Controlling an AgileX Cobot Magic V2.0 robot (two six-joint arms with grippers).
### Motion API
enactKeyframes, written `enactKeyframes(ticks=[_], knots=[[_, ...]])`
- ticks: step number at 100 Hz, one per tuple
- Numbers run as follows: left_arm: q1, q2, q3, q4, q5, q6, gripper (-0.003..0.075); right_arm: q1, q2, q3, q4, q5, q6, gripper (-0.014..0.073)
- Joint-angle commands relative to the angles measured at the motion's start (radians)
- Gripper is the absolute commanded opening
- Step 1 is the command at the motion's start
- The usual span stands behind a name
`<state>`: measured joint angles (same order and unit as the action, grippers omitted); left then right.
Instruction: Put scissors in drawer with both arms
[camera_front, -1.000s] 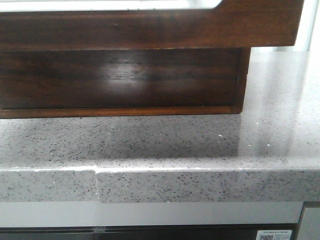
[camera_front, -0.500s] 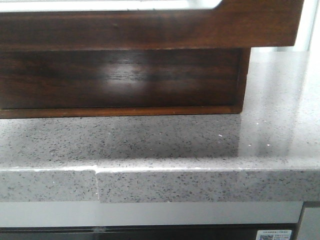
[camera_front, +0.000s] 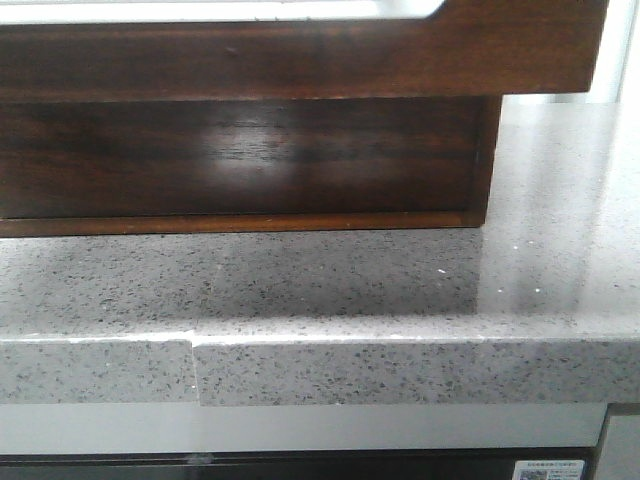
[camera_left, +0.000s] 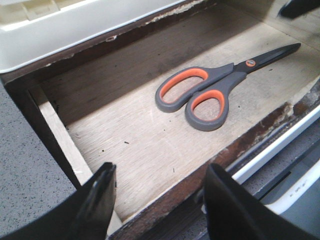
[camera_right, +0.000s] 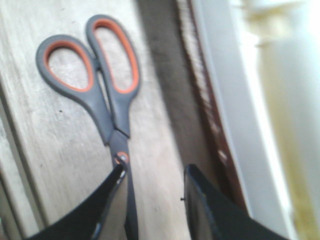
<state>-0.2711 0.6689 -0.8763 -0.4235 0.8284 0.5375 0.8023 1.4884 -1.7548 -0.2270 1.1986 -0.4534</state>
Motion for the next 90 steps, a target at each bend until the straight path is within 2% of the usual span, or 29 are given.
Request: enactKeyframes(ticks=[1, 23, 54, 63, 73, 90], knots=[[-0.008, 0.007, -0.031, -0.033, -0.067, -0.008, 0.0367, -0.041, -0.098, -0.006, -0.019, -0.041, 0.093, 0.0253], [-0.008, 0.007, -0.031, -0.033, -0.067, -0.008, 0.0367, -0.235, -0.273, 0.195, 0.087, -0.2, 0.209, 0.0252], [-0.008, 0.007, -0.031, -0.033, -0.067, -0.008, 0.0367, -0.519, -0.512, 0.612, 0.101, -0.439, 0.432, 0.0252], [-0.008, 0.007, -0.031, -0.033, -0.067, -0.008, 0.0367, -0.558, -0.571, 0.731, 0.101, -0.509, 0.495, 0.0252], [-0.008, 0.008, -0.031, -0.033, -0.067, -0.008, 0.0367, -0.564, -0.623, 0.843, 0.103, -0.577, 0.509, 0.0252], [-0.008, 0.008, -0.031, -0.033, -0.067, -0.008, 0.0362, -0.564, -0.672, 0.925, 0.101, -0.623, 0.509, 0.0246]])
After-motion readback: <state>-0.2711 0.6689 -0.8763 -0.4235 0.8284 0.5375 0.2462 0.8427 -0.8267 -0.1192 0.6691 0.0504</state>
